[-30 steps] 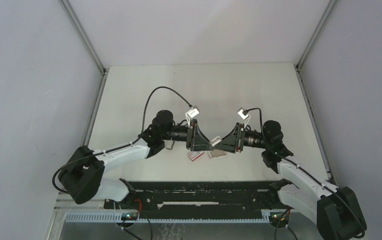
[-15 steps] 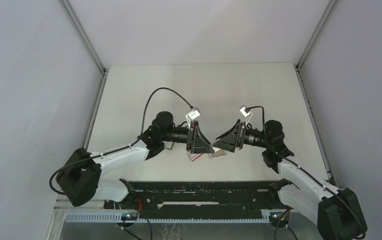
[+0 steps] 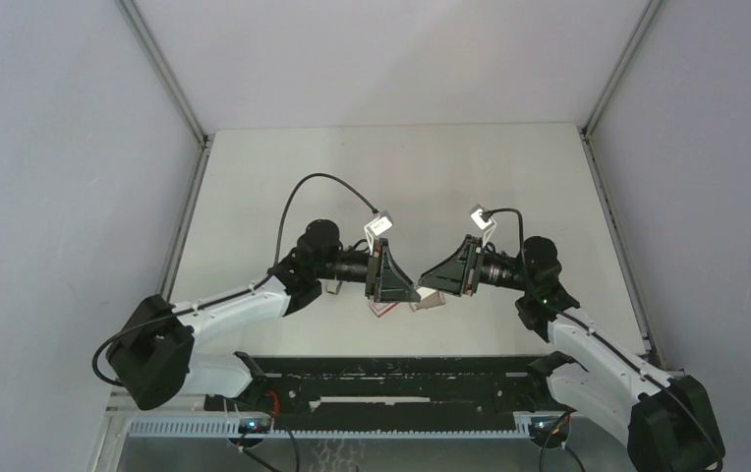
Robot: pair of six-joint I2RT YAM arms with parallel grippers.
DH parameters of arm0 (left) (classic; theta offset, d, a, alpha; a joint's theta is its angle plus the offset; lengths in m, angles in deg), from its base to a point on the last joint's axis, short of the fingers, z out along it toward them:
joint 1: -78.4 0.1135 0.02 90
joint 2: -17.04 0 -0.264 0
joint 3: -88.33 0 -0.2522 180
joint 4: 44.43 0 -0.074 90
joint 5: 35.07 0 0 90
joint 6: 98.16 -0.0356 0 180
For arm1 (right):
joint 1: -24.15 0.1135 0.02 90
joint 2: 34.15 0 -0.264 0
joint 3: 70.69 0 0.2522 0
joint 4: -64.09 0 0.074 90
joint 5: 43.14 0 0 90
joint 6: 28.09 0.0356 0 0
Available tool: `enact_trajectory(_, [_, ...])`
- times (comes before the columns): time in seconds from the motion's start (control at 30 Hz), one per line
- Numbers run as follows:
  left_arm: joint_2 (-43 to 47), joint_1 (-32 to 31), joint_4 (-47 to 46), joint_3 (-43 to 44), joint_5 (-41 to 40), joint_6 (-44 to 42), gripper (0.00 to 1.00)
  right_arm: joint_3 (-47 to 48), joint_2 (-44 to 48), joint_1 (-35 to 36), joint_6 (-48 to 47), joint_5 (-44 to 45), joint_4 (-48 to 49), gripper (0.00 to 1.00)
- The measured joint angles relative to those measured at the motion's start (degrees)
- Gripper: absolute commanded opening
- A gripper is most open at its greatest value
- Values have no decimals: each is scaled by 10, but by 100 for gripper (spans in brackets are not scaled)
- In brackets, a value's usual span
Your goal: Load the staples into the stapler
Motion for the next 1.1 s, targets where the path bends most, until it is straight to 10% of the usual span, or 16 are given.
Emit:
enact_trajectory(0.1, [1, -1, 2, 0, -7, -3, 2, 1, 1, 0, 4, 2, -5, 67])
enact_trajectory(0.27, [5, -1, 7, 0, -21, -4, 2, 1, 1, 0, 4, 2, -16, 68])
enact_trajectory(0.53, [12, 0, 15, 0, -33, -3, 1, 1, 2, 4, -3, 0, -23, 0])
enact_trajectory(0.7, [18, 0, 20, 0, -33, 6, 2, 1, 6, 4, -20, 0, -26, 0])
enact_trajectory(0.93, [19, 0, 37, 0, -58, -19, 68, 8, -4, 3, -19, 33, -53, 0])
enact_trajectory(1.1, [47, -16, 116, 0, -142, -113, 77, 18, -49, -2, -3, 83, -101, 0])
